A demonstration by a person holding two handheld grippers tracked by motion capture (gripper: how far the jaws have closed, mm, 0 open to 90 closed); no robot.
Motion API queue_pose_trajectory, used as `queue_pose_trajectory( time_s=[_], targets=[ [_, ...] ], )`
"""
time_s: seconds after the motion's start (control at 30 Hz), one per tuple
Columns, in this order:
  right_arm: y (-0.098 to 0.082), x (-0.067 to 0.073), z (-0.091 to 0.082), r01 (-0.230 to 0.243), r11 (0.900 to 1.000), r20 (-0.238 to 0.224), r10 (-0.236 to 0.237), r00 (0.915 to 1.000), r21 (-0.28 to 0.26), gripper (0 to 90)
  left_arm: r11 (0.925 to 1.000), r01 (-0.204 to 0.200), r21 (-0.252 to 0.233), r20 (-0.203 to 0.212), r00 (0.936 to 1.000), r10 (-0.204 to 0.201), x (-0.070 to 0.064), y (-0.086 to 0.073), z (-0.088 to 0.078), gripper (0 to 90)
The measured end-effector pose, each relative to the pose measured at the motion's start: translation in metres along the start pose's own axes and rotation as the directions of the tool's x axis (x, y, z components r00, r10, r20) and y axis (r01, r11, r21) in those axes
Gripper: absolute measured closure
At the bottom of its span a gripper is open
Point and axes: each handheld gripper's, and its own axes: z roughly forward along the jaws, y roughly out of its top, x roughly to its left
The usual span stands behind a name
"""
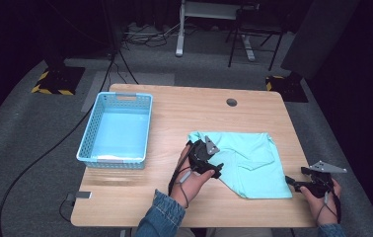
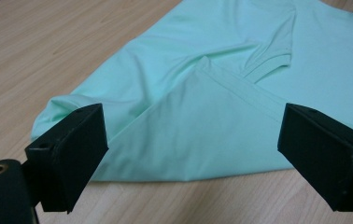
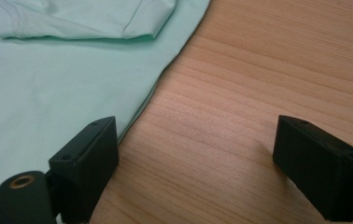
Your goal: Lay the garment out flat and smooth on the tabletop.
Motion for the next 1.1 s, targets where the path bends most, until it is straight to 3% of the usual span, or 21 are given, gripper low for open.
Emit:
queue_pose_trajectory(
  time_s=[0.17, 0.4, 0.63, 0.73, 1.1],
  targets=[
    [0.000, 0.000, 0.000, 0.000, 1.000, 0.000, 0.000, 1.0000, 0.000, 14.3, 0.9988, -0.047, -0.012, -0.044, 0.9979, 0.047, -0.001, 0.011, 0.004, 9.0],
    [0.000, 0.000, 0.000, 0.000, 1.000, -0.001, 0.000, 1.0000, 0.001, 14.3, 0.9984, -0.046, -0.034, -0.013, 0.9989, 0.046, -0.003, 0.024, 0.014, 14.5],
    [0.000, 0.000, 0.000, 0.000, 1.000, 0.000, 0.000, 1.0000, 0.001, 14.3, 0.9973, -0.062, -0.039, -0.010, 0.9980, 0.062, -0.001, 0.033, 0.026, 18.4],
    [0.000, 0.000, 0.000, 0.000, 1.000, 0.000, 0.000, 1.0000, 0.001, 14.3, 0.9985, -0.046, -0.029, 0.004, 0.9989, 0.046, -0.001, 0.035, 0.032, 19.7],
    [0.000, 0.000, 0.000, 0.000, 1.000, 0.000, 0.000, 1.0000, 0.001, 14.3, 0.9991, -0.043, -0.006, 0.007, 0.9991, 0.043, 0.001, 0.033, 0.061, 25.9]
  ],
)
